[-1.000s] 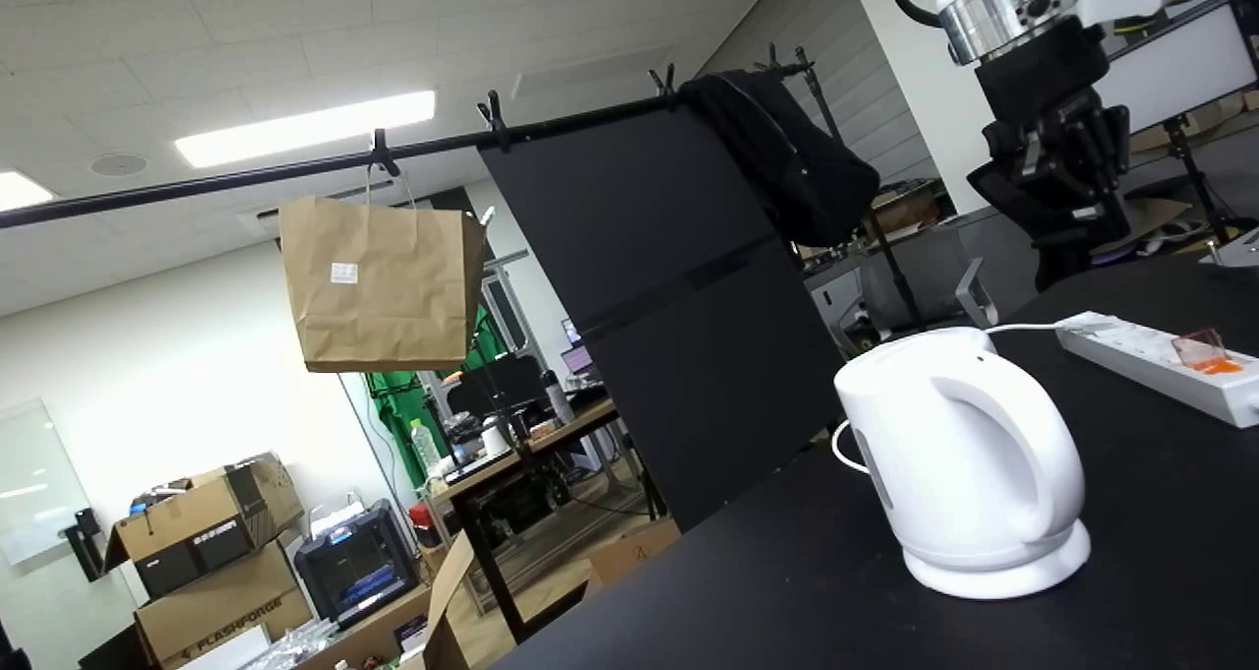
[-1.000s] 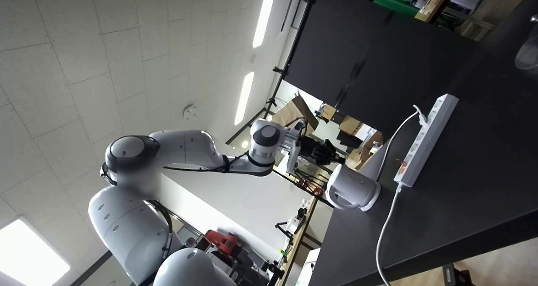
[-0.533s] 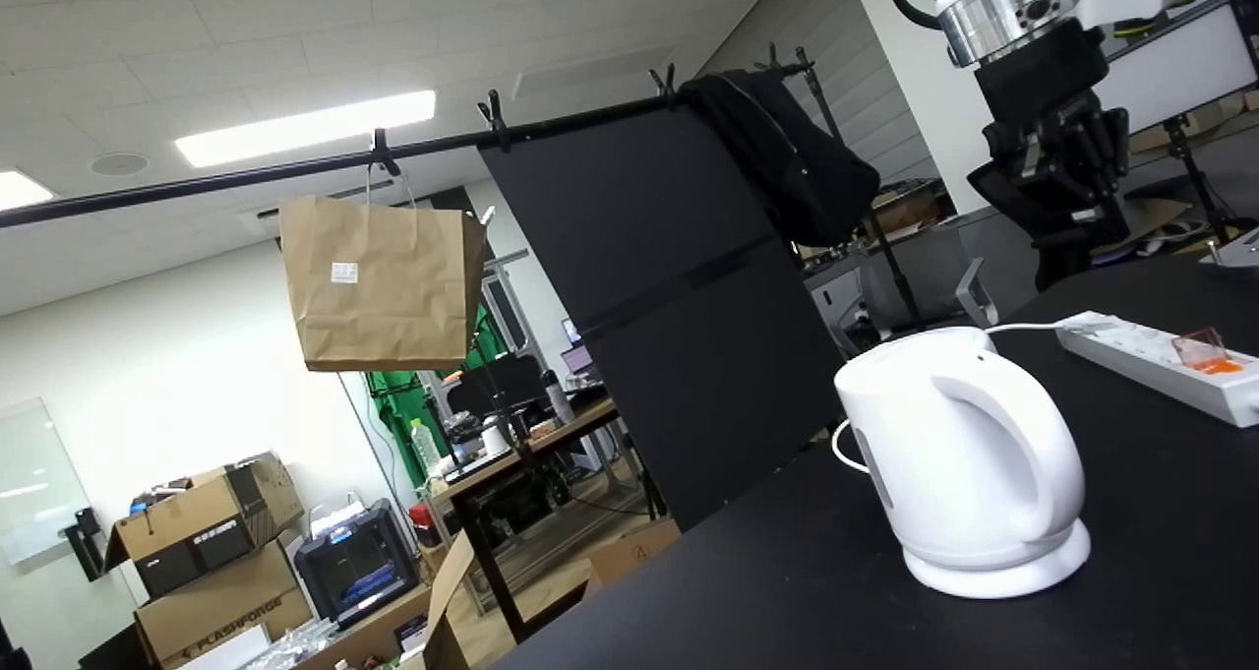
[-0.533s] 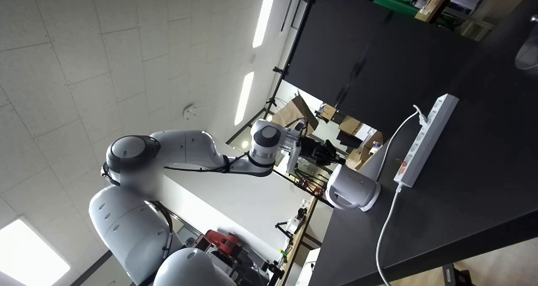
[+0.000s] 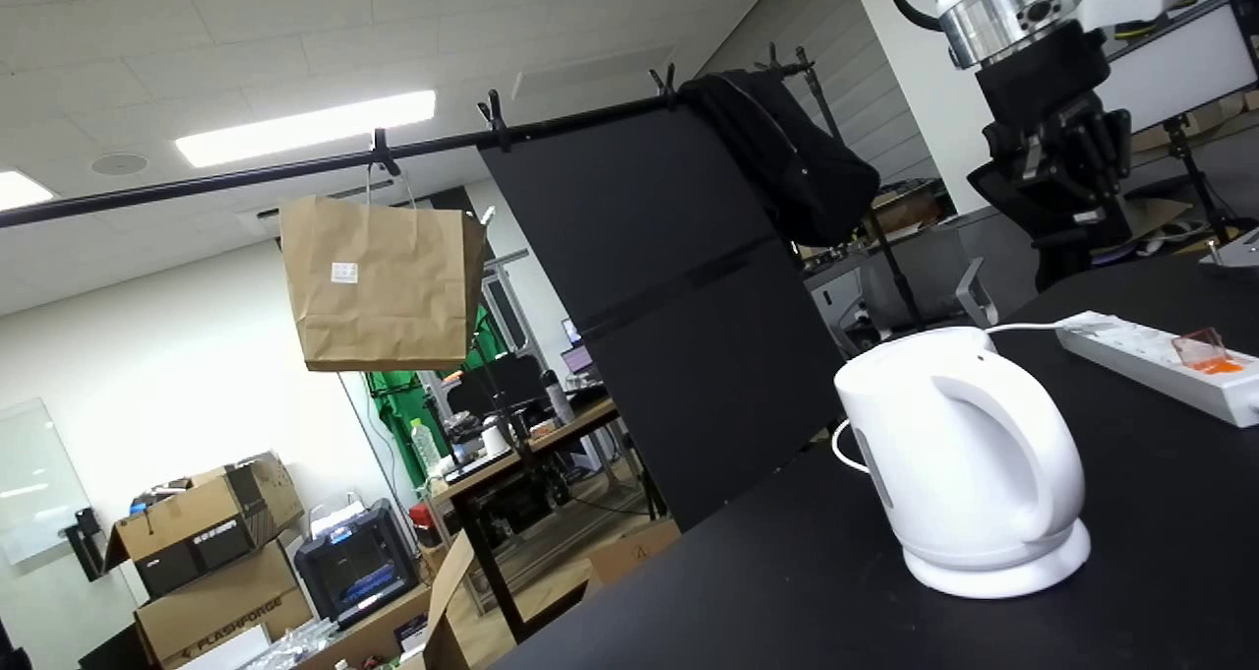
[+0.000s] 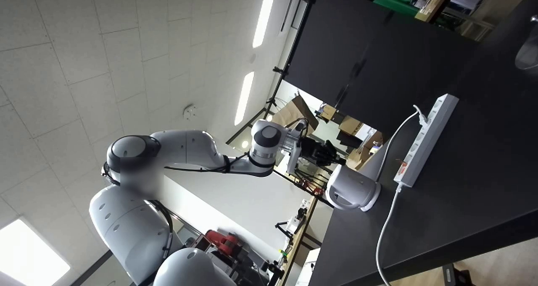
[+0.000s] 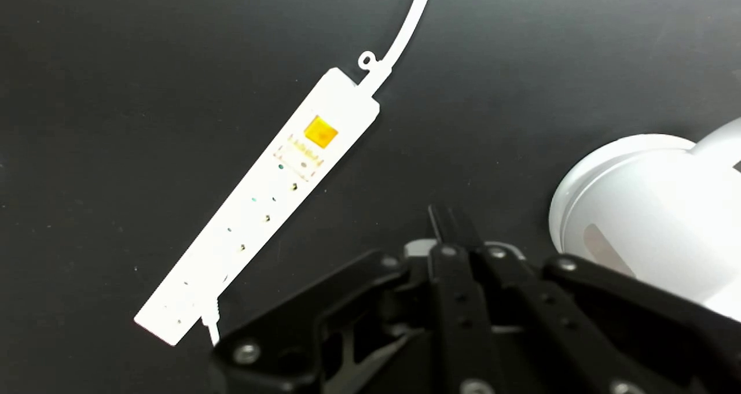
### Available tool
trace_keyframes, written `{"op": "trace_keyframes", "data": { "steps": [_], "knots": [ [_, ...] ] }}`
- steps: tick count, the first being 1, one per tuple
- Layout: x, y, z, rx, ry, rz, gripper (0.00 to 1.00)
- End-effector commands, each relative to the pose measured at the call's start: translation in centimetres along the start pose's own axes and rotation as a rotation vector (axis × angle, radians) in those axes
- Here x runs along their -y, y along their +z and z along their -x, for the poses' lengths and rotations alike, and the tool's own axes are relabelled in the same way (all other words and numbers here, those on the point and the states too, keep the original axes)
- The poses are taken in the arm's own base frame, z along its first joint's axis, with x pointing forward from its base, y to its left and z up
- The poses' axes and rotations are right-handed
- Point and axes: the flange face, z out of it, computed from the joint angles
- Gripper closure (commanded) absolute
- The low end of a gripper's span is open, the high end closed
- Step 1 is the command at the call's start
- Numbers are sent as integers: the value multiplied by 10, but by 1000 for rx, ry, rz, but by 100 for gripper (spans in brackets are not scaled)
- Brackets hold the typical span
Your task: Turn on the big switch on the adapter
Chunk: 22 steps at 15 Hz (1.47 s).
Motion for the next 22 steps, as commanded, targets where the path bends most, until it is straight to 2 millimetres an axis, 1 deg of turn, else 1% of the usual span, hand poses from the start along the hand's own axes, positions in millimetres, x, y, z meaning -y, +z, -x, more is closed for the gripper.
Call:
{"op": "trace_keyframes", "data": {
  "steps": [1,3,5,6,16,22],
  "knots": [
    [0,-1,-1,-16,92,9,100],
    [1,-2,-2,-30,148,3,100],
    [3,-2,-1,-9,176,-8,100],
    [1,-1,-2,-14,122,-5,100],
    [2,-1,-2,-12,140,-7,100],
    [-46,27,-5,-5,300,32,100]
  ]
}}
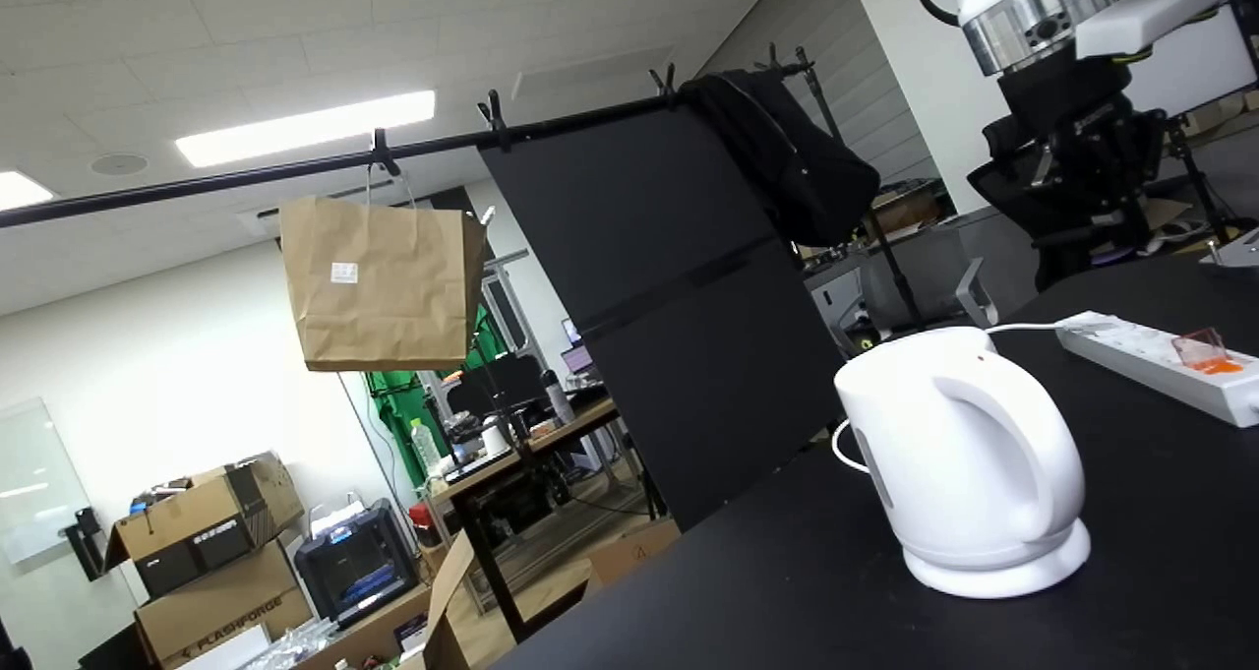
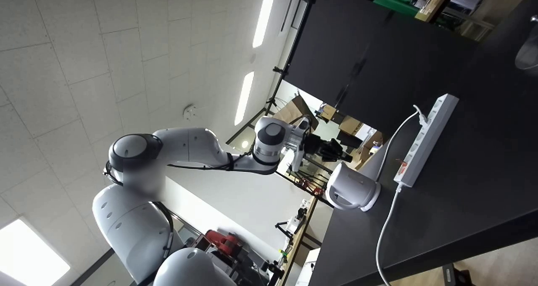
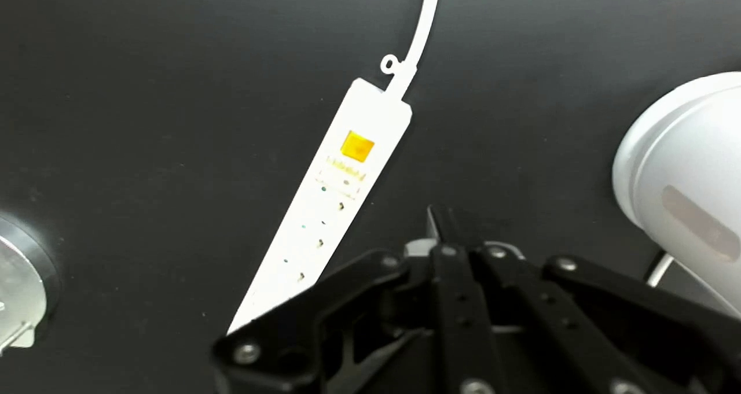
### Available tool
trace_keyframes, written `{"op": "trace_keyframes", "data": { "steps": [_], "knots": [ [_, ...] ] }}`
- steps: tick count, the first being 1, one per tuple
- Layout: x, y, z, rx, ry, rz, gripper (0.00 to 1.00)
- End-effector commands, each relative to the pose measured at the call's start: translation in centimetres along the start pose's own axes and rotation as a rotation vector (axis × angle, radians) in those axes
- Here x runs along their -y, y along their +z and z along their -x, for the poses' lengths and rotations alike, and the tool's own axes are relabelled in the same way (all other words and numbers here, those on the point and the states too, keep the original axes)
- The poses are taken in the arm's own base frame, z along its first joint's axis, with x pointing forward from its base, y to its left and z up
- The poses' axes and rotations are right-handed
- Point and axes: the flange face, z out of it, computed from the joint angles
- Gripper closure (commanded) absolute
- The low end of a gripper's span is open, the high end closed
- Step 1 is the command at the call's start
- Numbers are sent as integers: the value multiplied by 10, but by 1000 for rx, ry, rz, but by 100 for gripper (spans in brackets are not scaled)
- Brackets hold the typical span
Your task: Turn on the big switch on the adapter
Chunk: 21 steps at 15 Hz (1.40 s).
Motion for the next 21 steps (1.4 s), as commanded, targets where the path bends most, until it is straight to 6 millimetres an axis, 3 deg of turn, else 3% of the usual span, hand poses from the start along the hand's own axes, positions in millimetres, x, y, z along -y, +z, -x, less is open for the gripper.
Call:
{"op": "trace_keyframes", "data": {
  "steps": [1,9,19,21],
  "knots": [
    [-25,18,-9,-7,104,24,100],
    [-59,67,-11,-11,200,33,100],
    [-62,77,-9,29,334,21,100],
    [-63,78,-4,36,287,17,100]
  ]
}}
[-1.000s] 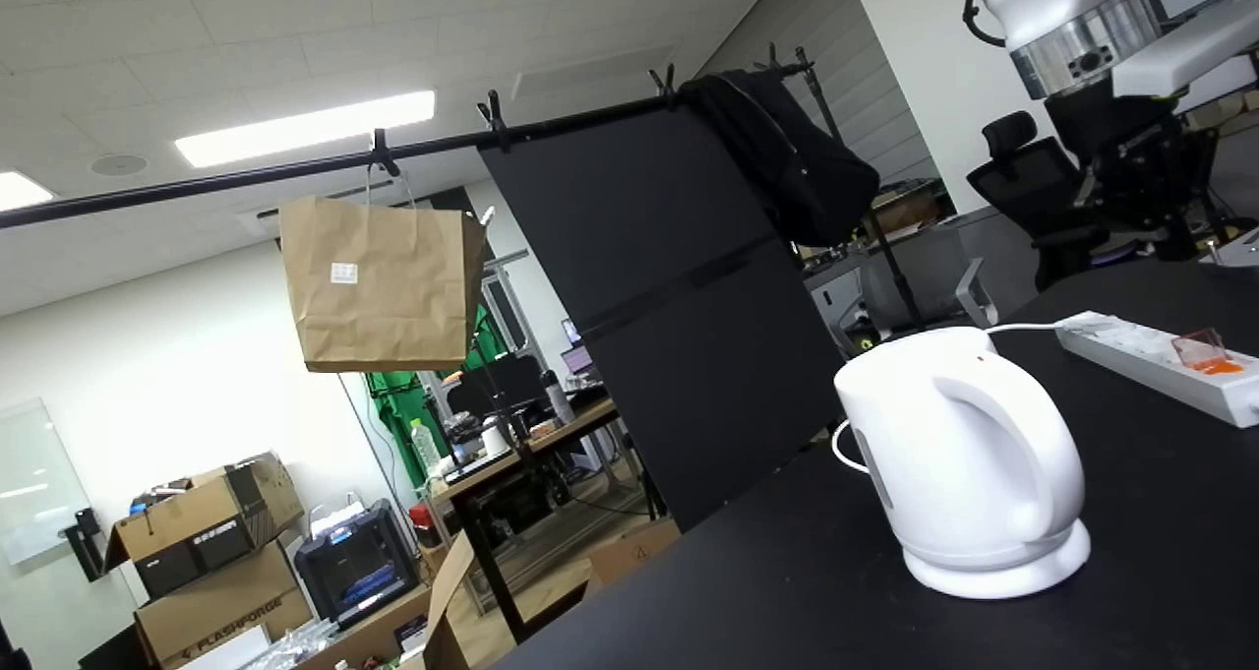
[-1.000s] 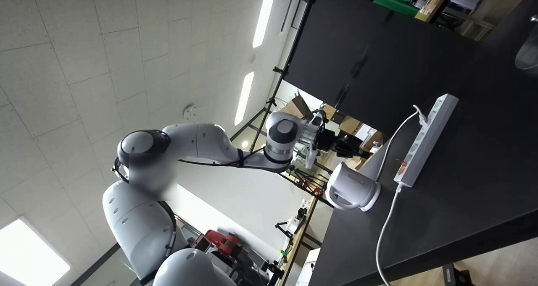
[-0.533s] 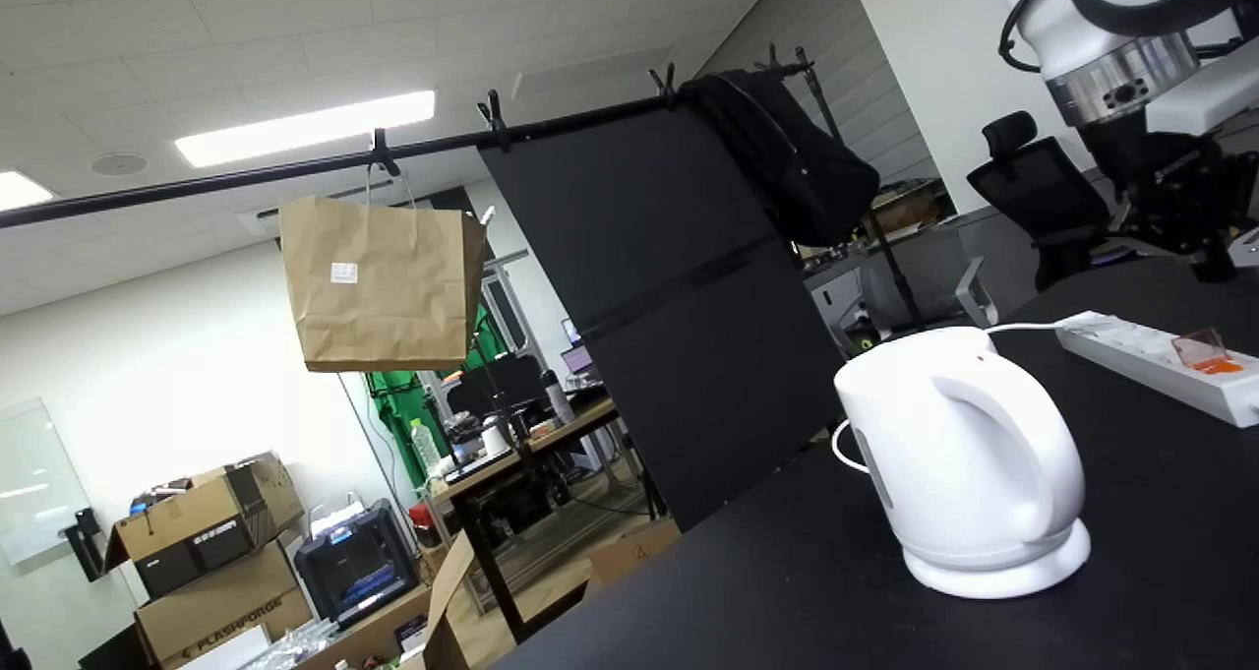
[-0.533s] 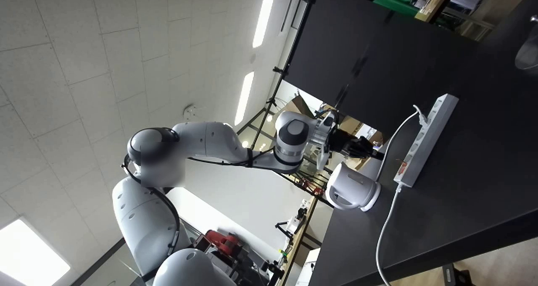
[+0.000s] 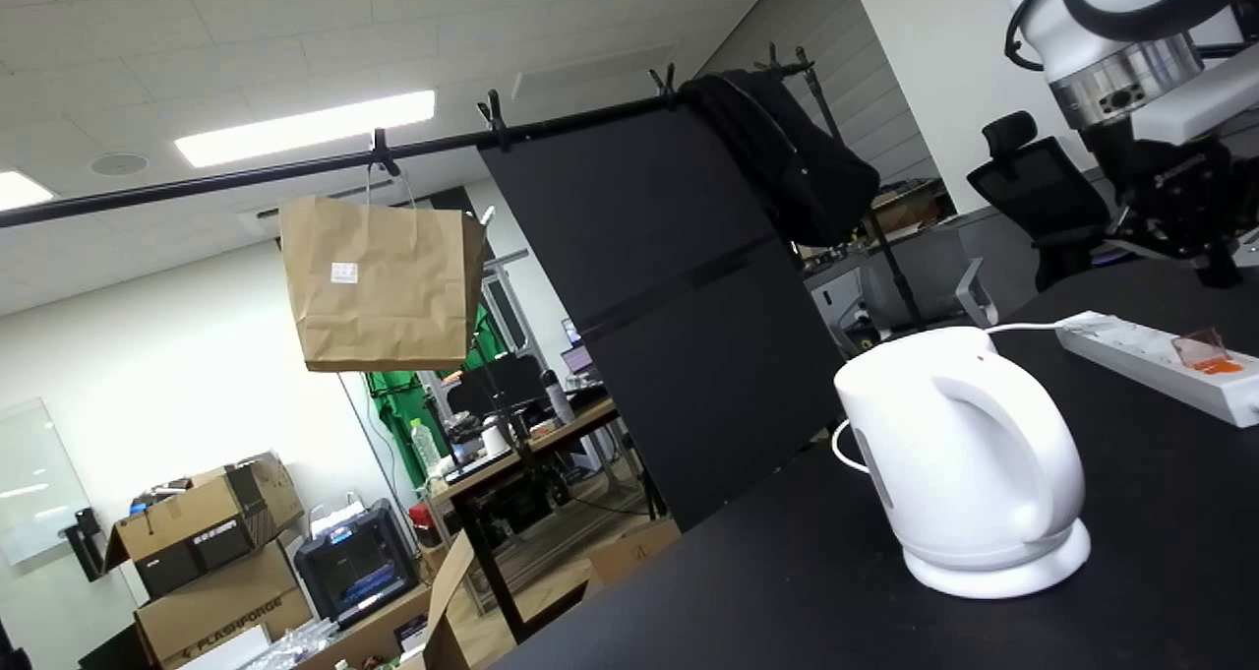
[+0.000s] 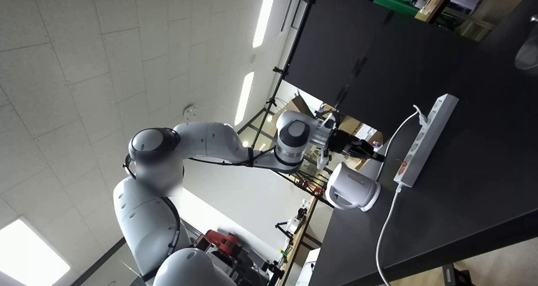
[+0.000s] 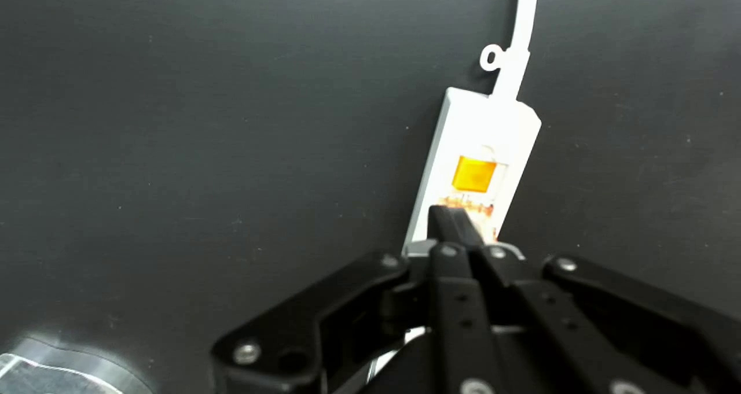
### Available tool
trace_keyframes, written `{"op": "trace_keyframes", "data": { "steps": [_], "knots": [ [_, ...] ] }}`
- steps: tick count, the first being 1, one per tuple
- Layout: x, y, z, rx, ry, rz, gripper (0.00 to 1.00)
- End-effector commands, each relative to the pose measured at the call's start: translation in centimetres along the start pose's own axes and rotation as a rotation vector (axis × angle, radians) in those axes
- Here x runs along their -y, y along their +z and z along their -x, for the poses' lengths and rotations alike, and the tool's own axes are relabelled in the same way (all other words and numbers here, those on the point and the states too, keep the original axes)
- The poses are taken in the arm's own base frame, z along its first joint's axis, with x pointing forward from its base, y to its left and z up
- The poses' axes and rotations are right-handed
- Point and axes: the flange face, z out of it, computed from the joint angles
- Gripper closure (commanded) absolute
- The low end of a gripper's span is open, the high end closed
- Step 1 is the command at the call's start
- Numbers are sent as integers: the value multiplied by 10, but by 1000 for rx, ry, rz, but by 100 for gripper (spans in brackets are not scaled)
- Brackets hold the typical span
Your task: Turn on the big switch on the adapter
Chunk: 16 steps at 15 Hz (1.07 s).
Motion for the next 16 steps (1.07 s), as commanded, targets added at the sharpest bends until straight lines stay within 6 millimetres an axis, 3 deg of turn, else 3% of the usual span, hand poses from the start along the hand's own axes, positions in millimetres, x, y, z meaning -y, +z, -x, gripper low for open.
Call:
{"op": "trace_keyframes", "data": {
  "steps": [1,9,16],
  "knots": [
    [1,0,0,4,2,-4,100],
    [2,0,0,7,9,-10,100],
    [0,27,-9,3,132,-2,100]
  ]
}}
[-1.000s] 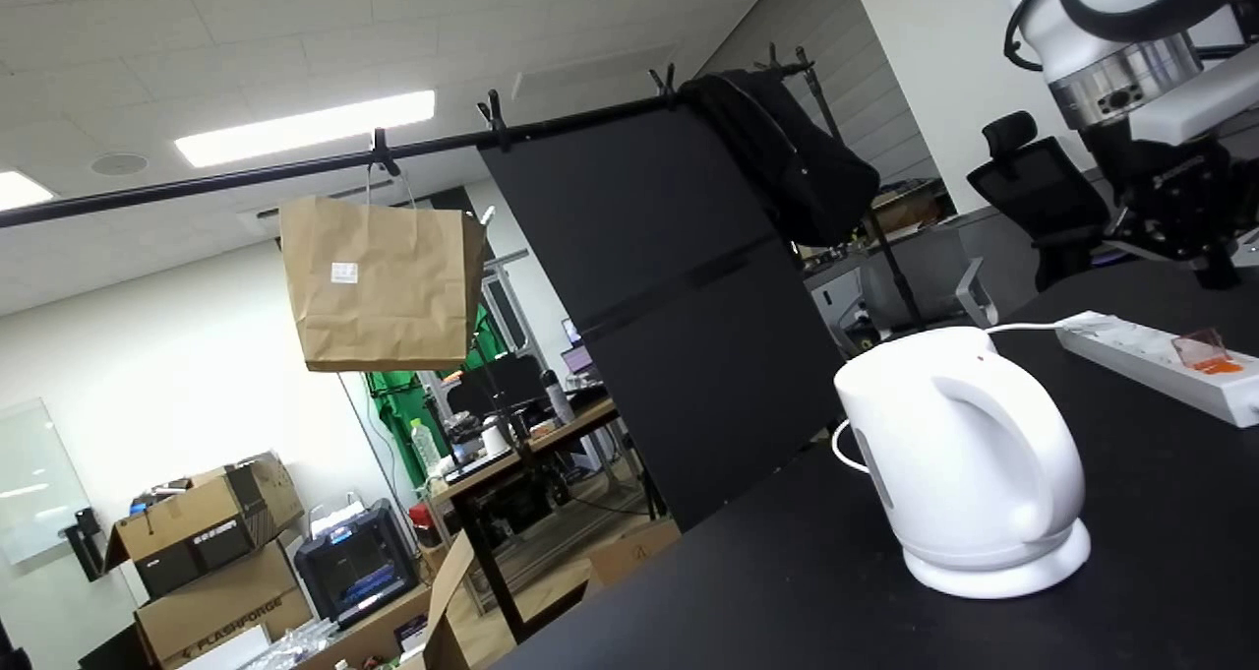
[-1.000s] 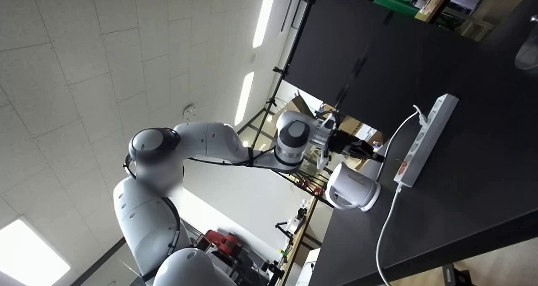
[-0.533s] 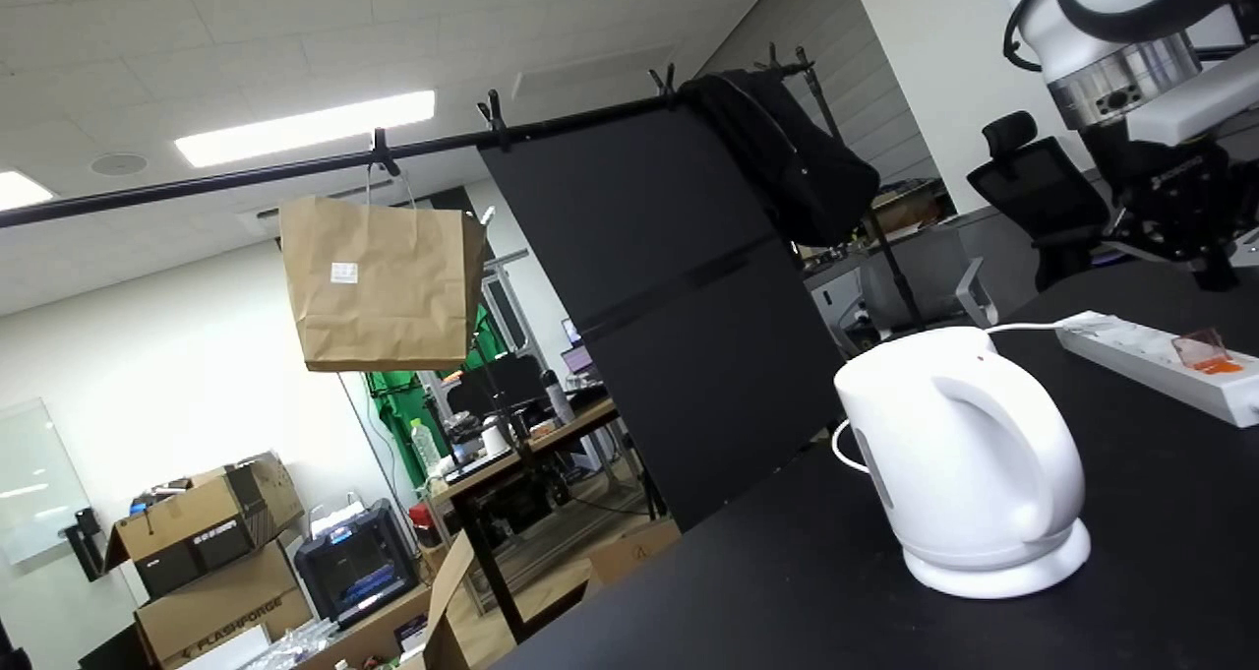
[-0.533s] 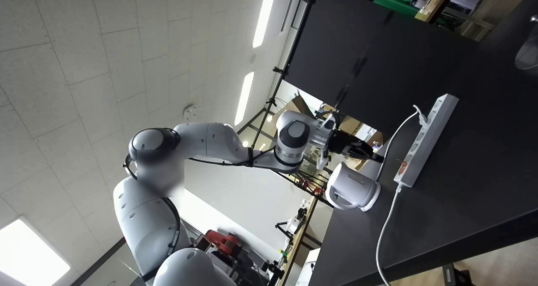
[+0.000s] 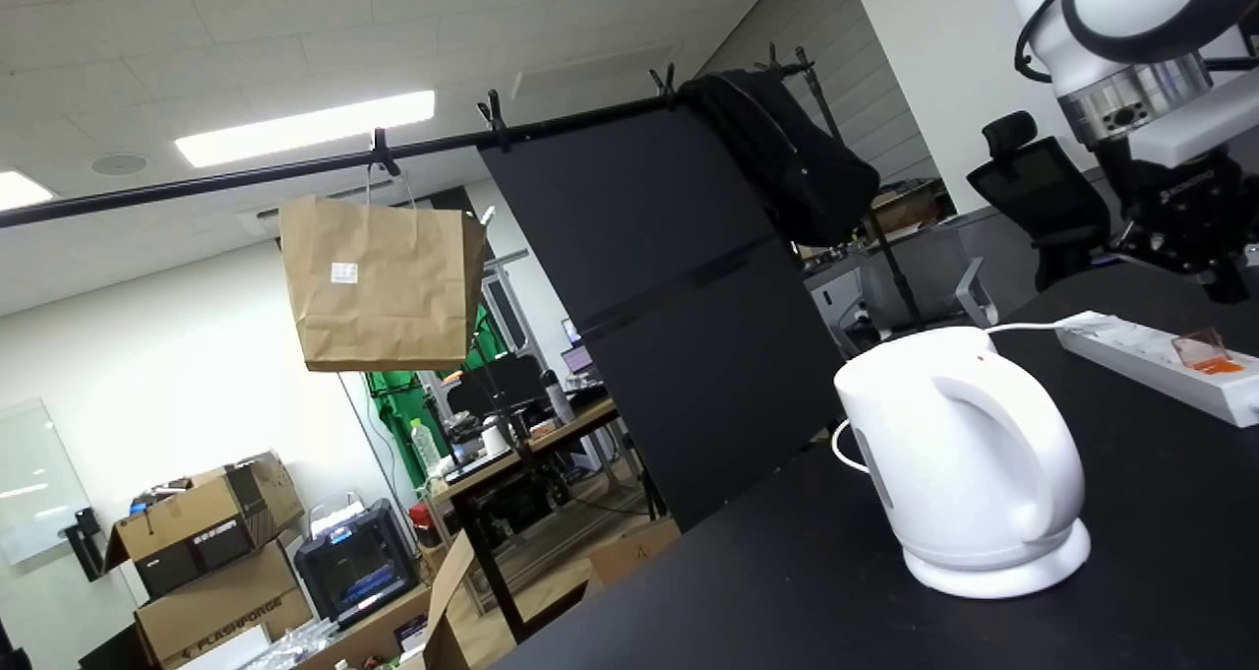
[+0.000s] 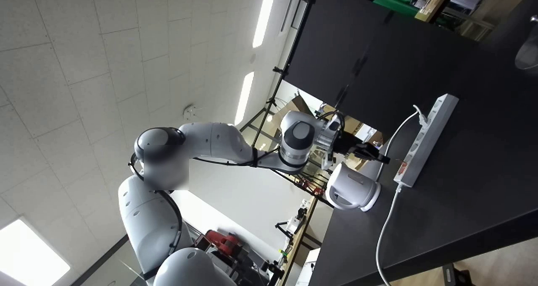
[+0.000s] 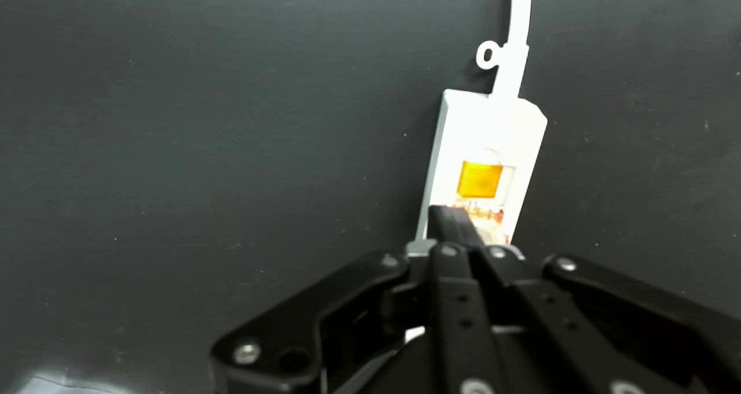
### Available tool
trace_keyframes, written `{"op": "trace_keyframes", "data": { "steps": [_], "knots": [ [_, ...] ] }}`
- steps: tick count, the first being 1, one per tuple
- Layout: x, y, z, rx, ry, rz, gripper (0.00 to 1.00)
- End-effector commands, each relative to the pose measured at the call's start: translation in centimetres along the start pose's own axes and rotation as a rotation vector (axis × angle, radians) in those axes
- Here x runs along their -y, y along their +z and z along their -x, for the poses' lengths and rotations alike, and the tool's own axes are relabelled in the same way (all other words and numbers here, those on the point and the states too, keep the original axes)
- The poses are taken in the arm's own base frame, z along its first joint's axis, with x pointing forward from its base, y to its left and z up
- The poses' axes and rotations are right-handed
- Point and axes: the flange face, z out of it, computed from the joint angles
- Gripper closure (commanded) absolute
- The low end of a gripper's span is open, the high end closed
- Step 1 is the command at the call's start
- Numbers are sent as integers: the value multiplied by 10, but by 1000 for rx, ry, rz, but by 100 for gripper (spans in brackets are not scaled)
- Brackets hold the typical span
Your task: Turn on the big switch on the adapter
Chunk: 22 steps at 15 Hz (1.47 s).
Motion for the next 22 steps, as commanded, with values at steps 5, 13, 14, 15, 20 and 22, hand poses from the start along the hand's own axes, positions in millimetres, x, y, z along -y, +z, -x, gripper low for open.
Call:
{"op": "trace_keyframes", "data": {
  "steps": [5,13,14,15,20,22],
  "knots": [
    [3,30,-11,9,86,2,100],
    [15,45,-13,0,112,-17,100],
    [16,46,-13,4,112,-15,100],
    [18,47,-13,4,112,-16,100],
    [24,56,-12,11,117,-9,100],
    [23,56,-13,13,123,-6,100]
  ]
}}
